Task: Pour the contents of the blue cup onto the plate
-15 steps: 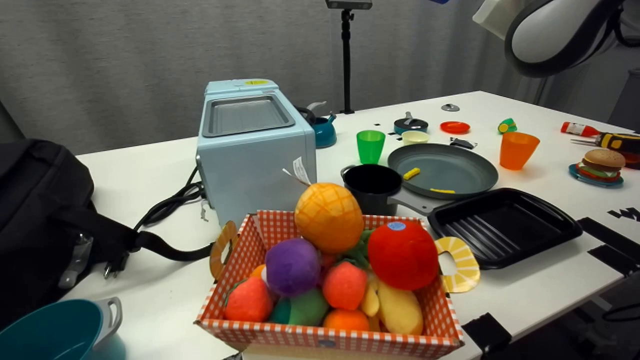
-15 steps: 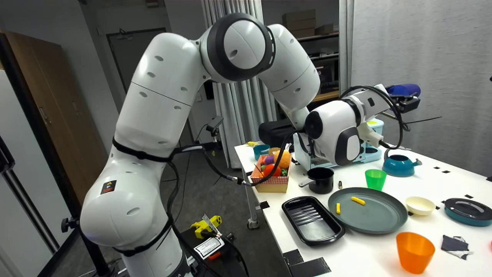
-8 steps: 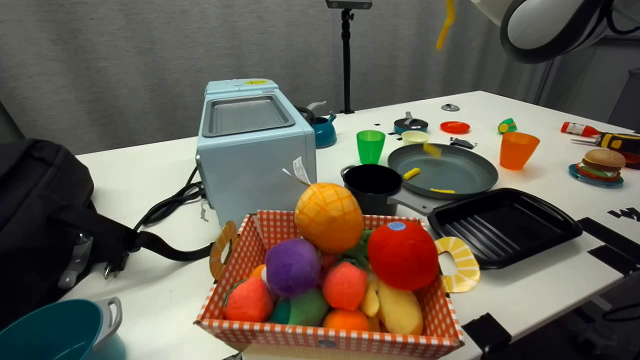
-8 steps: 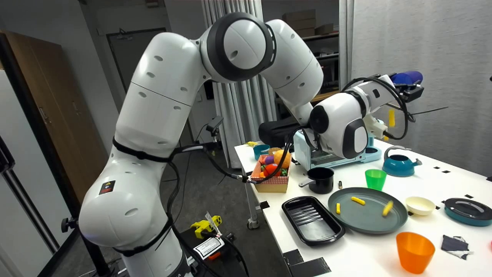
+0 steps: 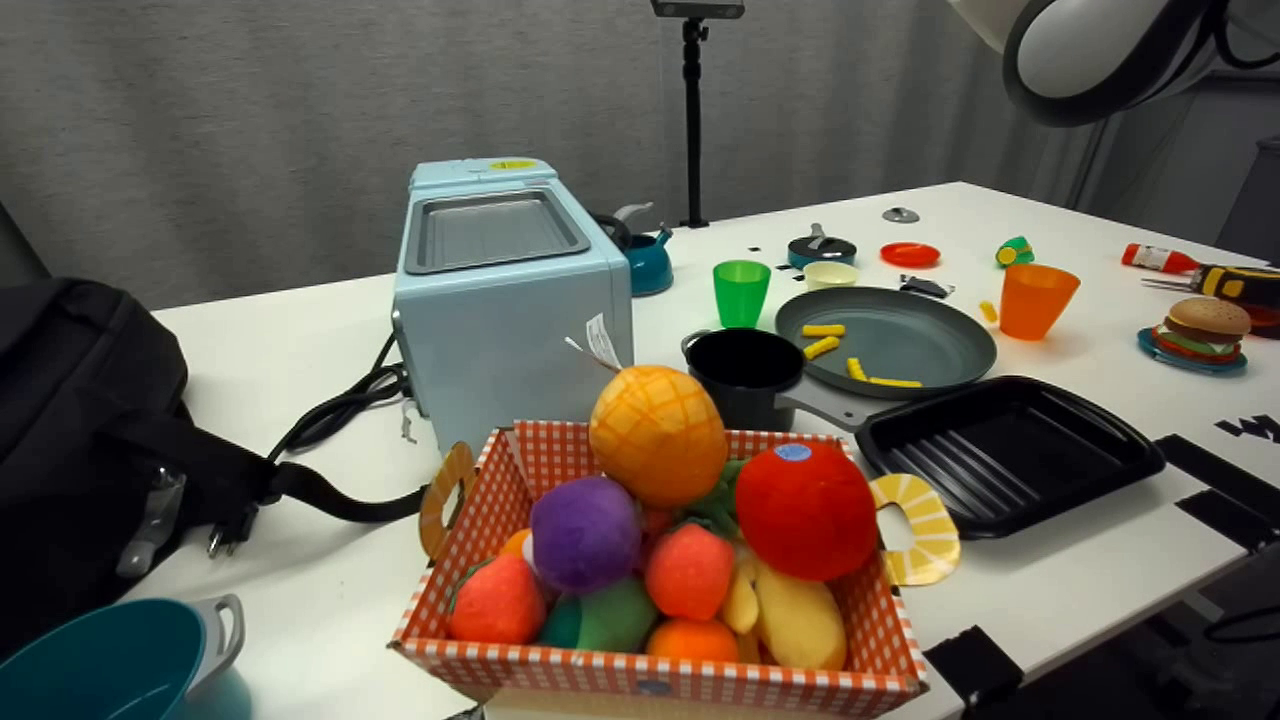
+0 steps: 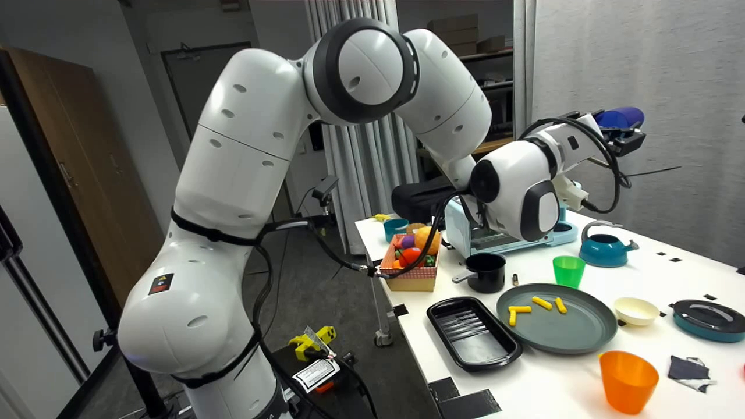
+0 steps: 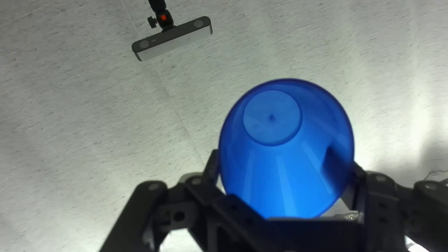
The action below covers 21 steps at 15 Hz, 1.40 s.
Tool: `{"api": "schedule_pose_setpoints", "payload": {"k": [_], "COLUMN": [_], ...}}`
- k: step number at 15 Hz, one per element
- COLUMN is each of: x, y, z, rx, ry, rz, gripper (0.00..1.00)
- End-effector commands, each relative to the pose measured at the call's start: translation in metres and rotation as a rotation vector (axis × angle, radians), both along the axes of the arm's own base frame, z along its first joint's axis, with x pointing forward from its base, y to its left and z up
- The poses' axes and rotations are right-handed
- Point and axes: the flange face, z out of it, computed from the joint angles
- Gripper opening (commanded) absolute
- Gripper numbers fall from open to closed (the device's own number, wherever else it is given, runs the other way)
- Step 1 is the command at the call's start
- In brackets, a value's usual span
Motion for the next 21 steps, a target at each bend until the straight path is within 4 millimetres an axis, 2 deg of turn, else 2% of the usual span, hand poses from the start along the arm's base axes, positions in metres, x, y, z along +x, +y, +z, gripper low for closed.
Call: {"api": "schedule_pose_setpoints", "payload": {"k": [1, 5, 10, 12, 14, 16, 21], "x": [-0.012, 0.004, 0.039, 0.051, 0.065, 0.082, 0.101], "y": [-0.006, -0.026, -0.074, -0.091, -0.106, -0.123, -0.150], "z": [-0.014, -0.012, 0.004, 0.002, -0.008, -0.028, -0.076], "rx": [0.051, 0.146, 0.323, 0.390, 0.444, 0.486, 0.567], "ry": [0.019, 0.123, 0.315, 0.422, 0.542, 0.671, 1.005], "rz": [-0.036, -0.127, -0.253, -0.273, -0.269, -0.264, -0.358], "gripper": [0.50, 0.50, 0.50, 0.50, 0.50, 0.50, 0.50]}}
